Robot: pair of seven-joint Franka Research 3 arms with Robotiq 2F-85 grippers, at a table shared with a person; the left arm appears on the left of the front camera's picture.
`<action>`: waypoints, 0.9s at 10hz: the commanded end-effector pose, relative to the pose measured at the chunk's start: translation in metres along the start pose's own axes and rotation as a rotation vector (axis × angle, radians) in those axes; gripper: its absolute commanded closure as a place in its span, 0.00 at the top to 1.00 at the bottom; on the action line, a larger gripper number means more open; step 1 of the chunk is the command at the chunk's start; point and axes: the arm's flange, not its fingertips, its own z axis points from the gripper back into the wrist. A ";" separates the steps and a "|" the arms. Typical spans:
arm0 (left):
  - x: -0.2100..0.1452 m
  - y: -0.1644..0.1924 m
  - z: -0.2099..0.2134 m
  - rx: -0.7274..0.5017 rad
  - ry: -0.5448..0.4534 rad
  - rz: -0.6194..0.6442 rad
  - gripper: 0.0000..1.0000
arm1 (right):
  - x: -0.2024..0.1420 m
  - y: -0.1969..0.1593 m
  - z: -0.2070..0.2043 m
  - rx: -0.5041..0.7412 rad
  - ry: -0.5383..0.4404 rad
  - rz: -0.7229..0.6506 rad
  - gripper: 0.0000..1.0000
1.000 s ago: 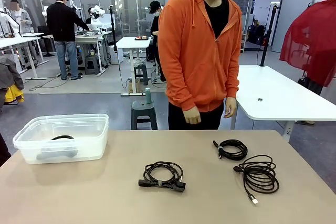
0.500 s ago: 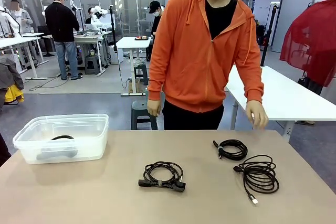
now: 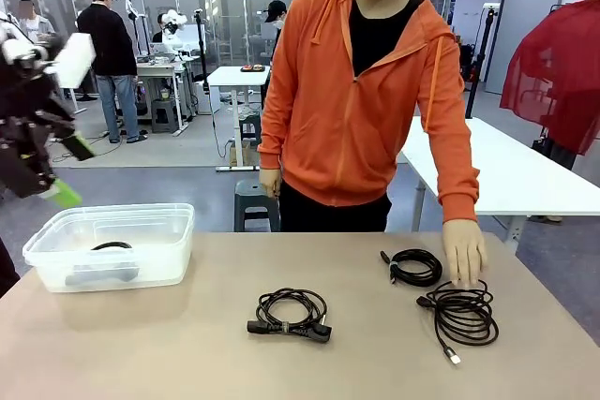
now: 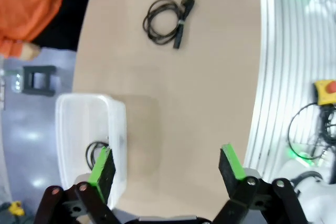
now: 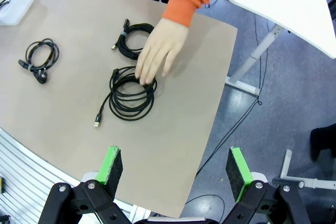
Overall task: Organize and store the cables.
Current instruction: Place the Power Cable into the Organizing box.
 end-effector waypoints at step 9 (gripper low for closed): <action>0.139 0.025 -0.092 -0.207 0.068 -0.302 1.00 | -0.003 0.000 -0.002 0.005 0.000 -0.002 1.00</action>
